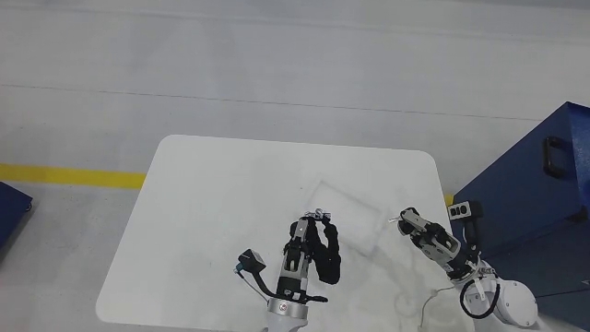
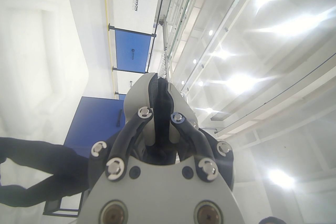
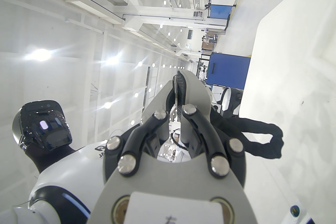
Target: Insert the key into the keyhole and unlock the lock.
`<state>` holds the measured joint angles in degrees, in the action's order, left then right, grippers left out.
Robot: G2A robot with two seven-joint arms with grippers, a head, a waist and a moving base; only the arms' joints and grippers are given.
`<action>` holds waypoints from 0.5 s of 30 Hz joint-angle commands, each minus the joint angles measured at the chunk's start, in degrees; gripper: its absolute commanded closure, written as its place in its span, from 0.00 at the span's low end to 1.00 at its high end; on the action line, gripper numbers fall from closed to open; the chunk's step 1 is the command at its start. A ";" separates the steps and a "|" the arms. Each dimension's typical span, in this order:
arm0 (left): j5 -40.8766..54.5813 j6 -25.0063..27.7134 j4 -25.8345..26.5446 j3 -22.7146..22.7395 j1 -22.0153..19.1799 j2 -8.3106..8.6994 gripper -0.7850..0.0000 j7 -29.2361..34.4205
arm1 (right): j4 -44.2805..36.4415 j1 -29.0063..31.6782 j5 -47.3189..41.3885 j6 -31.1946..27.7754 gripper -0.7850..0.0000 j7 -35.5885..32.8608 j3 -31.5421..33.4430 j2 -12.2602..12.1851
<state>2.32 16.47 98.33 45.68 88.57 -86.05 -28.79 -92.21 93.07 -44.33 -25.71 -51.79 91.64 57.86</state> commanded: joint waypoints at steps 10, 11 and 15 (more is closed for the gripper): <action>0.01 0.01 -0.01 0.00 -0.01 0.00 1.00 0.01 | -4.53 -2.12 9.90 -7.79 1.00 11.18 -7.70 1.90; 0.01 0.01 -0.01 0.00 -0.01 0.00 1.00 0.01 | -4.27 -2.64 11.35 -7.74 1.00 12.16 -8.43 2.05; 0.01 0.01 -0.01 0.00 -0.01 0.00 1.00 0.01 | -3.31 -4.51 16.85 -8.09 1.00 15.86 -11.08 2.66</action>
<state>2.33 16.48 98.33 45.68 88.56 -86.04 -28.78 -95.70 88.91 -28.69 -33.68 -36.68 81.09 60.40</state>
